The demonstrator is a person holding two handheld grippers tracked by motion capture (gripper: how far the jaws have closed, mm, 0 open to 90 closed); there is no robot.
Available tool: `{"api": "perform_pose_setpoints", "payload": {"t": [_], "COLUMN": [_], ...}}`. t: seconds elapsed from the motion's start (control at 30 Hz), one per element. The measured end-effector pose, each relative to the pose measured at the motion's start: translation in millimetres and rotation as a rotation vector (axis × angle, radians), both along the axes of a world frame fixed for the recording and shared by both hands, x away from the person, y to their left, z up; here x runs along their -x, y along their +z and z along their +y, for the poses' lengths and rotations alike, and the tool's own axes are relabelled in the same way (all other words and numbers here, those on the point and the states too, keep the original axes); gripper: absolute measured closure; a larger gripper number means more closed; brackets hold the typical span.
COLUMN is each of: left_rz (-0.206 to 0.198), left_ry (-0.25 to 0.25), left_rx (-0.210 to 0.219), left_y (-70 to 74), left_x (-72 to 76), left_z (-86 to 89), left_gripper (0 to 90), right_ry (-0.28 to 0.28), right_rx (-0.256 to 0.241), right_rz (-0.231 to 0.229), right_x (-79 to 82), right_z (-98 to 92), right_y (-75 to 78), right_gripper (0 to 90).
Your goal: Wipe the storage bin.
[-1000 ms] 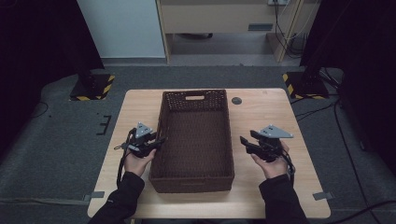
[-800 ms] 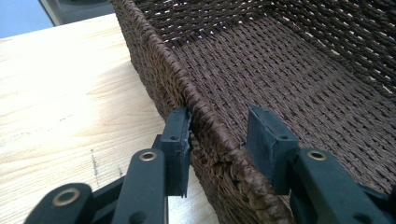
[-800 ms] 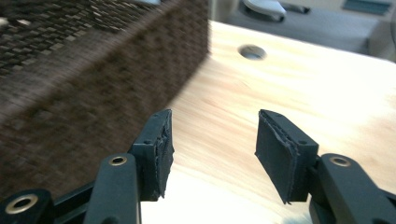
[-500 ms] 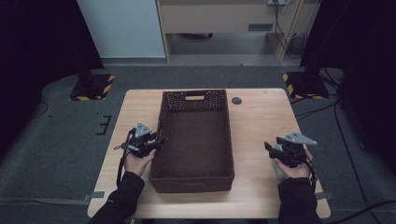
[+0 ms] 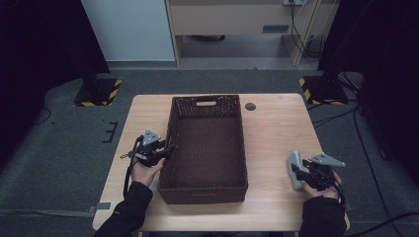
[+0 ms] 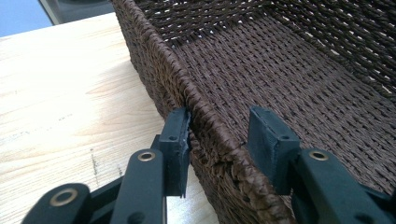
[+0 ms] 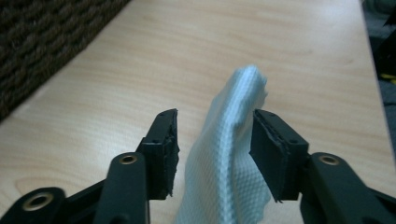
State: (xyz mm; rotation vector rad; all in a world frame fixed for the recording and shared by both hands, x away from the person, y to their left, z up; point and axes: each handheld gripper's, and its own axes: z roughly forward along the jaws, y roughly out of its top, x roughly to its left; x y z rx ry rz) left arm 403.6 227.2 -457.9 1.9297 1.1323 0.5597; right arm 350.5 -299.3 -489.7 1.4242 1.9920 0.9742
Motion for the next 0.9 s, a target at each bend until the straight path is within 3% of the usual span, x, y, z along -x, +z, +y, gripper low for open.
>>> {"api": "perform_pose_setpoints", "payload": {"t": [0.3, 0.33, 0.37, 0.47, 0.9], "left_rz": [0.002, 0.003, 0.003, 0.008, 0.005], "left_ry": [0.001, 0.001, 0.002, 0.005, -0.001], "left_rx": [0.000, -0.003, -0.005, -0.016, -0.045], "left_y": [0.4, 0.6, 0.8, 1.8, 4.4], "left_x": [-0.2, -0.2, -0.1, 0.3, 5.3], "left_z": [-0.7, -0.9, -1.2, -2.4, -9.2], "left_gripper": [59.1, 59.4, 60.0, 60.8, 63.8], "right_ry": [0.015, 0.022, 0.029, 0.036, 0.151], "right_rx": [0.013, 0.024, 0.032, 0.035, 0.002], "right_rz": [0.079, 0.082, 0.098, 0.107, 0.013], "right_x": [-2.0, -2.8, -3.6, -5.3, -23.5], "right_z": [-3.7, -3.9, -2.7, 0.6, 25.4], "right_y": [-10.7, -11.5, -11.8, -10.0, 4.4], "right_gripper": [65.5, 68.1, 76.3, 82.0, 82.9]}}
